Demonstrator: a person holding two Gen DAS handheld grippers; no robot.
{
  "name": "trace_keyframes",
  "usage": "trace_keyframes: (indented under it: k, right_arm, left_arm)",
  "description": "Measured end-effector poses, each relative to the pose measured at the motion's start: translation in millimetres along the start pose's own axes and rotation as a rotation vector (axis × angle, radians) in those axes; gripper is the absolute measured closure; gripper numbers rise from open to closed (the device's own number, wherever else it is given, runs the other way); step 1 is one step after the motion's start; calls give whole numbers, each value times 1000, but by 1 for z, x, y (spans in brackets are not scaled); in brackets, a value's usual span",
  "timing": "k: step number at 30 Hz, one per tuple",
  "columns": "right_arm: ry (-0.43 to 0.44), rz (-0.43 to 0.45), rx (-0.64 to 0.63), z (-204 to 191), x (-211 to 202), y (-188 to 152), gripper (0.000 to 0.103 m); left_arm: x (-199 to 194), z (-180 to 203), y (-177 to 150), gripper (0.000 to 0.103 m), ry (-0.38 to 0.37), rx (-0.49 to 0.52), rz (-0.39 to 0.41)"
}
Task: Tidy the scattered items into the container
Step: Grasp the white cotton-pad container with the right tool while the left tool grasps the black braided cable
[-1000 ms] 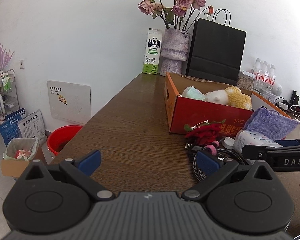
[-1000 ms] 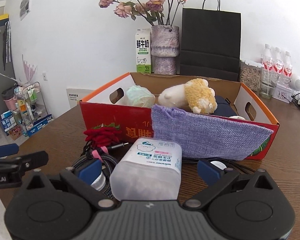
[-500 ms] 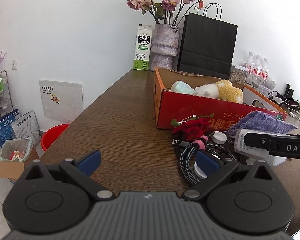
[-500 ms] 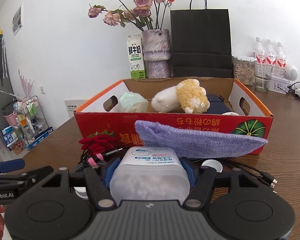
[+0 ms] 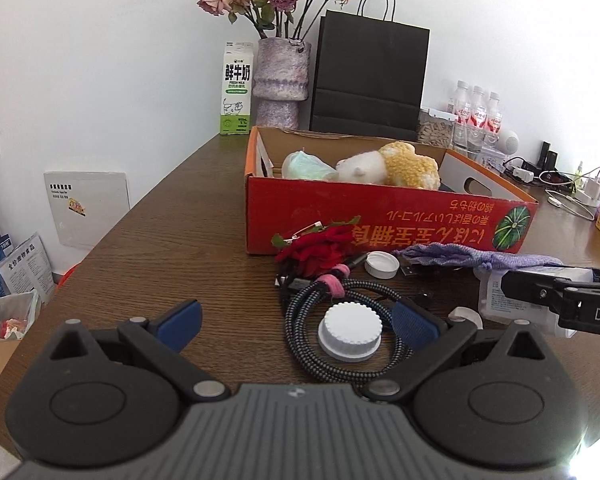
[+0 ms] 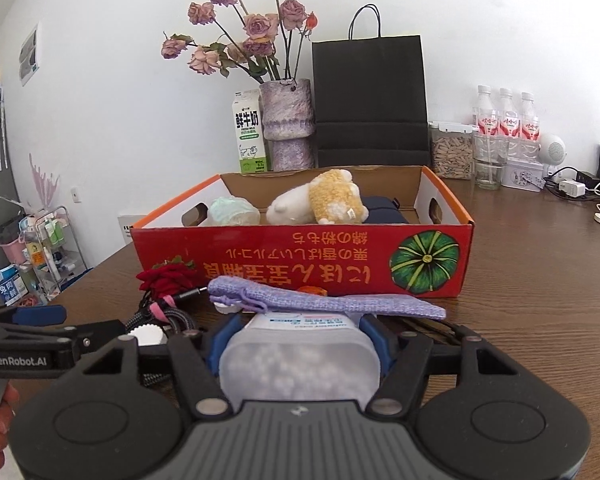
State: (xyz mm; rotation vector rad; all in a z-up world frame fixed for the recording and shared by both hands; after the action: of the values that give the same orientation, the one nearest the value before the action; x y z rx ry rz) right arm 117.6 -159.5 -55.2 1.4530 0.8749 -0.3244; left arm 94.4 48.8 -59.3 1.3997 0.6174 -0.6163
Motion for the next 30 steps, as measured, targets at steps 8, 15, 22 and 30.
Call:
trace_keyframes:
  k: [8,15,22,30]
  right_arm:
    - [-48,19,4,22,-13,-14,38]
    - [-48,-25,-15,30,-6,-26,38]
    - [-36,-55,-42,28,4,-31,38]
    - [-56,-71,-58,28,13,-30,36]
  left_arm:
    - [5,18,2,0,9,53,-10]
    - [14,30,3,0,-15,65,-54]
    - [23,37,7,0,13,81,-94]
    - [39,37,5,0,22,59,-141]
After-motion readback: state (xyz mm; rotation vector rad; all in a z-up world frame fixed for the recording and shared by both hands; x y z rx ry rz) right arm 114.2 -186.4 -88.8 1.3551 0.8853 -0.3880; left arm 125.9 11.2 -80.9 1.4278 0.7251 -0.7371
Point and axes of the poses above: each gripper's, at about its wrist camera, not at the fingertips, and x roughly the way its jaws point, z to its right, y to its top, the point moved 5 cm from there along x, roughly the way its jaws point, and after that the axes turned 15 degrees about -z, right-handed, at the moved point
